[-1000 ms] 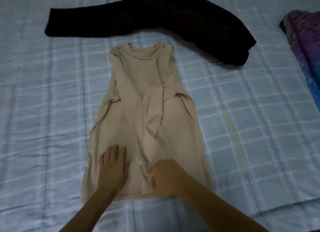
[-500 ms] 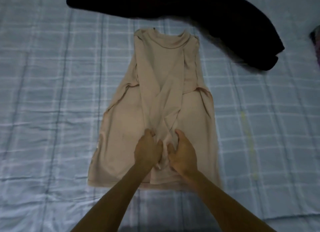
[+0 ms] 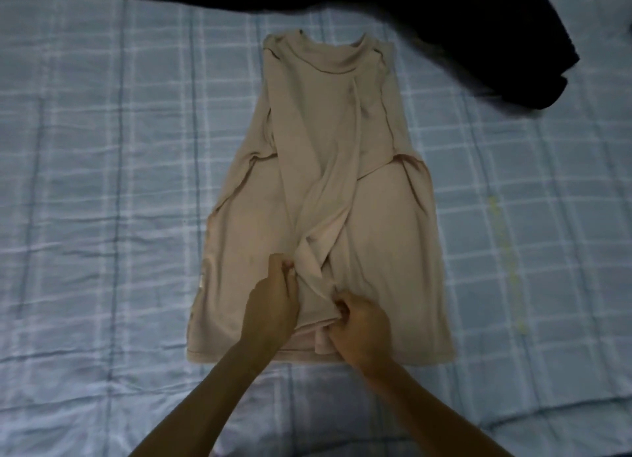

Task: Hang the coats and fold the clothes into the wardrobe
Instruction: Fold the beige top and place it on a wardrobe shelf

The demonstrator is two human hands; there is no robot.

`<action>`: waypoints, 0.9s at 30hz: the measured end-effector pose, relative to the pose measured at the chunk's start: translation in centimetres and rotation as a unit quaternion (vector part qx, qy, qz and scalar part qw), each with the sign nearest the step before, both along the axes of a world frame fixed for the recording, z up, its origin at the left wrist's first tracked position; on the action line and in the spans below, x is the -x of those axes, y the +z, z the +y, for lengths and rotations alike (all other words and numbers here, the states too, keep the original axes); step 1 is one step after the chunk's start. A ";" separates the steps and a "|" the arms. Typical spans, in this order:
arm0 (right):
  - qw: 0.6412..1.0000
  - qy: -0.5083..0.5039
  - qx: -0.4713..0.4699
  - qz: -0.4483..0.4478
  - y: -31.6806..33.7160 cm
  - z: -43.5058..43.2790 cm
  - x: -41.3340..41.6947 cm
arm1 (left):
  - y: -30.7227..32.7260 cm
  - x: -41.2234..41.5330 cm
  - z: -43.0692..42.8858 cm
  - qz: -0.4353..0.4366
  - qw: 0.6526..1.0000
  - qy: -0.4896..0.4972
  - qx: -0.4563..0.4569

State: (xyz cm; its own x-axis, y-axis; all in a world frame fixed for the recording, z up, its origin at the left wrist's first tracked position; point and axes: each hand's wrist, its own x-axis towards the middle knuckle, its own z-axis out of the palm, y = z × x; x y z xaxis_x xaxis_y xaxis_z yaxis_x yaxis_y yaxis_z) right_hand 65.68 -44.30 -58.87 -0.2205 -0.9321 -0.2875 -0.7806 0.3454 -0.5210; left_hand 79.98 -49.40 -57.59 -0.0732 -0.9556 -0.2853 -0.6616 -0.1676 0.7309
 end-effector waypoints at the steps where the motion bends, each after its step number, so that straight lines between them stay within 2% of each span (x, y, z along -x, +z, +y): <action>1: 0.999 -0.034 0.028 -0.014 0.0 -0.1 0.2 | 0.0 -0.4 0.1 0.003 1.000 -0.014 0.011; 4: 0.981 -0.127 0.109 -0.097 0.6 -0.9 0.5 | 0.1 -0.9 0.5 0.031 0.998 -0.040 0.023; 6: 0.976 -0.128 0.078 -0.159 1.2 -1.5 0.3 | 0.0 -0.6 1.0 0.065 0.997 -0.032 -0.025; 8: 0.984 -0.079 0.015 -0.162 1.8 -1.9 -0.2 | -0.4 -0.2 1.3 0.080 0.994 0.012 -0.078; 10: 0.988 -0.042 -0.010 -0.147 1.7 -2.3 -1.0 | -0.6 0.1 1.3 0.086 0.990 0.049 -0.097; 13: 0.992 -0.050 -0.026 -0.115 1.3 -2.8 -1.5 | -0.2 0.1 0.9 0.118 0.987 0.077 -0.084; 17: 0.980 -0.162 0.067 -0.095 1.6 -2.5 -1.4 | -0.1 -0.8 0.0 0.117 0.984 0.136 -0.008; 19: 0.980 -0.185 0.035 -0.070 1.6 -1.8 -1.4 | -0.7 -1.3 -0.2 0.083 0.988 0.133 0.016; 21: 0.990 -0.137 -0.042 -0.007 1.0 -0.2 -1.7 | -1.2 -1.7 0.1 0.045 0.994 0.100 0.009; 24: 0.994 -0.029 -0.053 0.090 0.4 1.6 -1.6 | -1.7 -2.1 1.0 -0.012 0.997 0.060 -0.045; 26: 0.995 -0.025 -0.042 0.089 0.3 1.6 -1.3 | -1.5 -2.6 1.4 -0.045 0.996 0.067 -0.030; 27: 0.997 -0.034 -0.003 0.073 0.4 1.4 -1.2 | -1.4 -3.0 1.6 -0.067 0.995 0.079 -0.003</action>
State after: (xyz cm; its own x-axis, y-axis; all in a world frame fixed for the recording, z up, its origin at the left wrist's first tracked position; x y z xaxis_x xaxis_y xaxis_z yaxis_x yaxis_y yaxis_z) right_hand 66.89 -42.93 -58.45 -0.3230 -0.9119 -0.2530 -0.8222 0.4028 -0.4022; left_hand 82.98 -47.82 -58.97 0.1158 -0.9503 -0.2891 -0.7179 -0.2812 0.6368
